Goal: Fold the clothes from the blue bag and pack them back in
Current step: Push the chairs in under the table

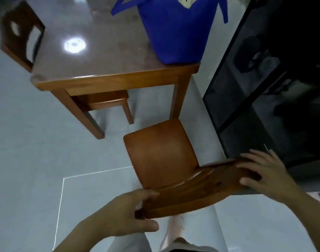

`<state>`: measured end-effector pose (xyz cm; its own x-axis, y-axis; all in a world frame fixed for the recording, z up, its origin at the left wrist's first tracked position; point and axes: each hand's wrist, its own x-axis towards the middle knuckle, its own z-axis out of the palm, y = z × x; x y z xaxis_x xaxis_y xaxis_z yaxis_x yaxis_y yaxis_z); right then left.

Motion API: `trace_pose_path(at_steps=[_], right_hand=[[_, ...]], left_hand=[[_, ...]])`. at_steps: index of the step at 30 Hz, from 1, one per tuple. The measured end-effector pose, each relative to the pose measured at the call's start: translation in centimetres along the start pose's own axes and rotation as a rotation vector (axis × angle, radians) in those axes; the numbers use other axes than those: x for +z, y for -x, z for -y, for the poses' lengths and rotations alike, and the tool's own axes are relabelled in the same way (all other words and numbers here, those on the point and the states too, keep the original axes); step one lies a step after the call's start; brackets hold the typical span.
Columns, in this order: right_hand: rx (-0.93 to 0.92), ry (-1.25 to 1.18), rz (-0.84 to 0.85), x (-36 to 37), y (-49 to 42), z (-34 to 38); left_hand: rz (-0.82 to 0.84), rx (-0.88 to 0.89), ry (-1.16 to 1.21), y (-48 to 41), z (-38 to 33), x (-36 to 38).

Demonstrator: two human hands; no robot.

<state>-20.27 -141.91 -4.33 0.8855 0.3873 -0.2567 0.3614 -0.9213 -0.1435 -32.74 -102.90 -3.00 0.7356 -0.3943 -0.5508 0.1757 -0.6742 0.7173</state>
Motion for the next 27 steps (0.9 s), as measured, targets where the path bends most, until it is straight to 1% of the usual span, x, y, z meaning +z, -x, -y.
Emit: trace_pose_path(at_steps=[1, 2, 3, 5, 6, 8, 10, 13, 17, 25, 27], right_hand=[[-0.062, 0.018, 0.142, -0.7, -0.1, -0.3], [-0.116, 0.076, 0.241, -1.2, -0.3, -0.7], [-0.175, 0.161, 0.283, -1.5, -0.7, -1.1], [-0.283, 0.288, 0.277, -1.5, -2.3, -1.7], [-0.332, 0.334, 0.268, -1.3, -3.2, -1.8], [-0.387, 0.363, 0.294, -1.1, -4.8, -1.6], [-0.424, 0.413, 0.319, -1.0, -5.9, -1.1], [-0.536, 0.483, 0.297, -0.9, -6.1, -1.3], [-0.584, 0.529, 0.299, -1.0, -5.8, -0.9], [-0.621, 0.416, 0.258, 0.0, -4.4, 1.9], [-0.627, 0.419, 0.262, -0.2, -4.4, 2.9]], left_hand=[[-0.007, -0.014, -0.086, 0.3, -0.5, 1.2], [-0.048, -0.029, -0.204, 0.3, -1.0, 2.4], [-0.115, -0.054, -0.330, 0.0, -1.2, 3.4], [-0.240, -0.133, -0.514, -1.2, -1.5, 4.6], [-0.269, -0.170, -0.568, -1.9, -1.6, 4.9], [-0.268, -0.213, -0.636, -3.2, -1.4, 5.3], [-0.245, -0.226, -0.679, -3.8, -1.1, 5.4], [-0.251, -0.179, -0.727, -3.7, -0.3, 5.2], [-0.277, -0.132, -0.728, -3.1, 0.7, 5.1], [-0.334, -0.165, -0.686, -0.5, 3.4, 3.8], [-0.343, -0.167, -0.680, 0.1, 3.7, 2.9]])
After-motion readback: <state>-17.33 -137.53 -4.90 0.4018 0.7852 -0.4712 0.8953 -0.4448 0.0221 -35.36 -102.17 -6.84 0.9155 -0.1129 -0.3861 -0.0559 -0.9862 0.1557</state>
